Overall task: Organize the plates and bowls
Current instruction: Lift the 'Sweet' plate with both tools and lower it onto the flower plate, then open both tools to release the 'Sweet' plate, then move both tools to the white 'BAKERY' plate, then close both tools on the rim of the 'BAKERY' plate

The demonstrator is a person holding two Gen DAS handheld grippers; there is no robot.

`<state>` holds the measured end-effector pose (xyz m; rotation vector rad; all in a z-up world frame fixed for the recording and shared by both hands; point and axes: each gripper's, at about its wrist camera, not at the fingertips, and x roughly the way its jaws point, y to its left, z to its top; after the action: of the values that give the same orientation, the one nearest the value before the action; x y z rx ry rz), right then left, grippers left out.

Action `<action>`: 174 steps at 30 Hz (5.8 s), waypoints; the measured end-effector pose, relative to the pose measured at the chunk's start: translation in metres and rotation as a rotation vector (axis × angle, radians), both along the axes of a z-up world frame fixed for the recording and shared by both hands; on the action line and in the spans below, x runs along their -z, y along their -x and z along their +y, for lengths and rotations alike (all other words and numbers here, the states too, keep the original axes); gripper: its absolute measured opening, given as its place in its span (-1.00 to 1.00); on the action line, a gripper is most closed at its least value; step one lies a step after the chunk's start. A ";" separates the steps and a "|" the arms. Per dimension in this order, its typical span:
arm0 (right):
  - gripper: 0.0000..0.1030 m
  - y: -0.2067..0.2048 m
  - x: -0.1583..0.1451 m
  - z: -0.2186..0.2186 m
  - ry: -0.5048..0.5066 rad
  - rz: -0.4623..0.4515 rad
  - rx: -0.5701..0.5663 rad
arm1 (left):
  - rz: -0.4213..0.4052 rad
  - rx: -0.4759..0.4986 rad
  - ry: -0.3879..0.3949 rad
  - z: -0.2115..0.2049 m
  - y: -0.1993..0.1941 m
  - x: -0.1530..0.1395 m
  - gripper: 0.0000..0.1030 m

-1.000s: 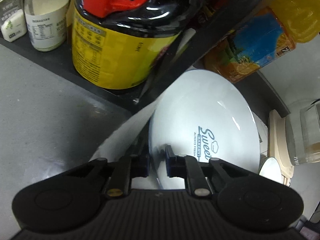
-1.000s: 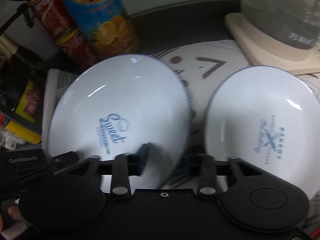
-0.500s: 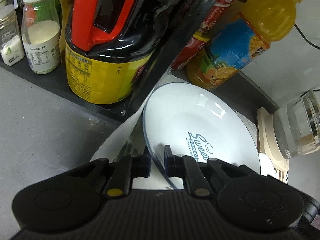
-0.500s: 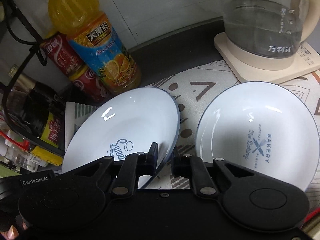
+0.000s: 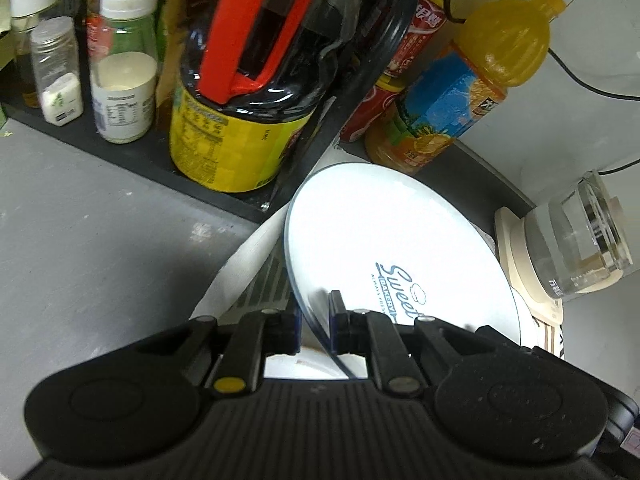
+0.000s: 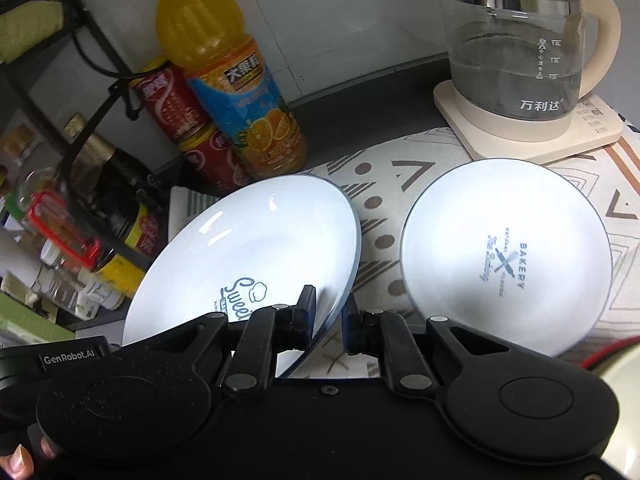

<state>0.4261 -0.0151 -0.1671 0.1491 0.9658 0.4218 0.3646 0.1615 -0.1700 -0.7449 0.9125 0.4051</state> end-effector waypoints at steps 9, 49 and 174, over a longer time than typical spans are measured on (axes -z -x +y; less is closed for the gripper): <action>-0.75 0.042 0.000 -0.008 -0.010 0.006 -0.006 | -0.004 0.001 -0.010 -0.007 0.042 -0.008 -0.79; -0.76 0.126 0.019 -0.026 0.055 0.015 -0.113 | 0.058 -0.086 0.055 -0.043 0.150 0.015 -0.77; -0.27 -0.119 0.048 -0.174 0.001 0.310 -0.012 | 0.123 0.140 0.196 -0.129 -0.120 0.055 -0.58</action>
<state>0.5449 -0.1888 -0.2150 0.2118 1.2716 0.4165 0.4848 0.0320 -0.2251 -0.8360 1.1248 0.2419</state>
